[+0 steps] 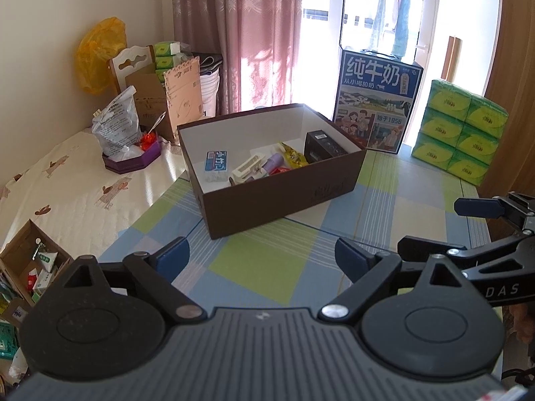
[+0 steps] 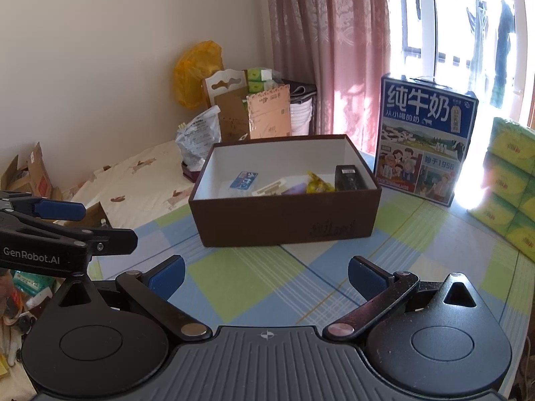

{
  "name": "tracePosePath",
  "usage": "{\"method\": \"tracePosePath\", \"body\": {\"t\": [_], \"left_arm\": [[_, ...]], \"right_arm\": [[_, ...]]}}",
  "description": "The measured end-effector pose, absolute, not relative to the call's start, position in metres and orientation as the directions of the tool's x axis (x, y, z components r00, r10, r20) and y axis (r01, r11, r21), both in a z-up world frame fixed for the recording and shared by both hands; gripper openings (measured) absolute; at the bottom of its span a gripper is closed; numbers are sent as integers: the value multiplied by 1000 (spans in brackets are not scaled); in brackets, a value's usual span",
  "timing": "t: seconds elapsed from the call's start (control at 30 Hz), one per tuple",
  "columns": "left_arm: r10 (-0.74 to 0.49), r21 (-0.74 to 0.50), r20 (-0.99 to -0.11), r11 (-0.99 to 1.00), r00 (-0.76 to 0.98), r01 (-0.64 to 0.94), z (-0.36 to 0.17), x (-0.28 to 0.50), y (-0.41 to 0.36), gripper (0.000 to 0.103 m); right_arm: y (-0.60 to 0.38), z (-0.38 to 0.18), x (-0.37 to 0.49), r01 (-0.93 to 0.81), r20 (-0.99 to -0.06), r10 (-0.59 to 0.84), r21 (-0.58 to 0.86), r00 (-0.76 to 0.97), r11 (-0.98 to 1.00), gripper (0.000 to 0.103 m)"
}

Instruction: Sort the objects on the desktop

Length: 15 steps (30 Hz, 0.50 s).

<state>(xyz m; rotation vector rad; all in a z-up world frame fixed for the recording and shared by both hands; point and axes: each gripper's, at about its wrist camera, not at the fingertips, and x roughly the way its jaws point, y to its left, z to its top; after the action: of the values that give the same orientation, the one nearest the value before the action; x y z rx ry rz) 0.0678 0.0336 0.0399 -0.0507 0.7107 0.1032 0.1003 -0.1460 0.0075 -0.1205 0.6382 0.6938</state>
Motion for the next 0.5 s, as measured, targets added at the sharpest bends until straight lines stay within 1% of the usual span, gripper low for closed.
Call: {"method": "tracePosePath", "body": {"t": [0.5], "left_arm": [[77,-13,-687,993,723,-119,24,55,29,92]], "right_arm": [[-148,-6,79,-628,-619,539,93,571,773,101]]}}
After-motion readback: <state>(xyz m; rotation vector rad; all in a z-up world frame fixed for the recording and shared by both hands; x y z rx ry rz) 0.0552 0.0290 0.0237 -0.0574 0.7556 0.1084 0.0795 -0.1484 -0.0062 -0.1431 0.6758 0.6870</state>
